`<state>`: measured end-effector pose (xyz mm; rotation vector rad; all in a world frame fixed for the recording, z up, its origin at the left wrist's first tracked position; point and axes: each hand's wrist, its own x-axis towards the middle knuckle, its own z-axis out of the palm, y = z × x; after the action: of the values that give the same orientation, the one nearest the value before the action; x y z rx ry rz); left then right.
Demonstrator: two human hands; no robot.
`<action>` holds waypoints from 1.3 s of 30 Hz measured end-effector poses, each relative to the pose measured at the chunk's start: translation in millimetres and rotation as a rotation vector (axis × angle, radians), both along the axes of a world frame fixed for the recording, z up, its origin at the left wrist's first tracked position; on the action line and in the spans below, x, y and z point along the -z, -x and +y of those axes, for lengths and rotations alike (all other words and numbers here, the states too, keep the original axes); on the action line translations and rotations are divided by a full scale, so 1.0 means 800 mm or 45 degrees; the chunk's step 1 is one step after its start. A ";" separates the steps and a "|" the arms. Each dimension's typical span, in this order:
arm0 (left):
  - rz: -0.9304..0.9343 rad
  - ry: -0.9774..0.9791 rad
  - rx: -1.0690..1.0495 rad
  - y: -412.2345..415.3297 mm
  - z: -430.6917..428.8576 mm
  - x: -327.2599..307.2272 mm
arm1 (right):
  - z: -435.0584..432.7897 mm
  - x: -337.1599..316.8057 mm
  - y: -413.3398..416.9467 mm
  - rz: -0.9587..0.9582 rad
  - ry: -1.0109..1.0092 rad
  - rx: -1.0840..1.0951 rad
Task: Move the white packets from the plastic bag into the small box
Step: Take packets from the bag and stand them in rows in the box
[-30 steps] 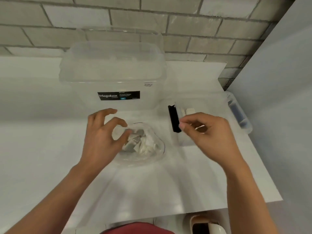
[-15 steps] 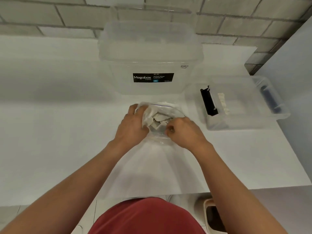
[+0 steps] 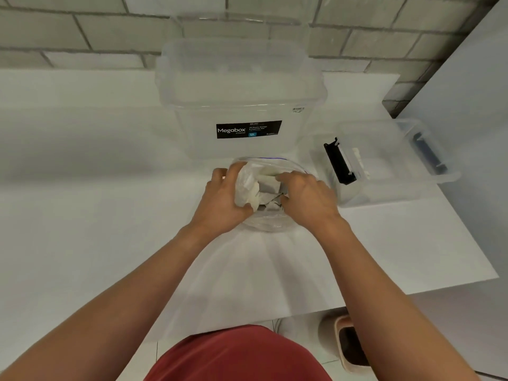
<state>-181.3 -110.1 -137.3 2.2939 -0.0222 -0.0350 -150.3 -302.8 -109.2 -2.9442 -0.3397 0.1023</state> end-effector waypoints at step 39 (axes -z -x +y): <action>0.577 1.238 -0.224 0.054 -0.097 -0.060 | -0.049 -0.048 0.032 0.047 -1.547 0.314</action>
<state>-224.7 -187.9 -89.5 1.2715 0.3270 -0.3678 -176.3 -341.9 -70.6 -1.7502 0.0075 -0.0681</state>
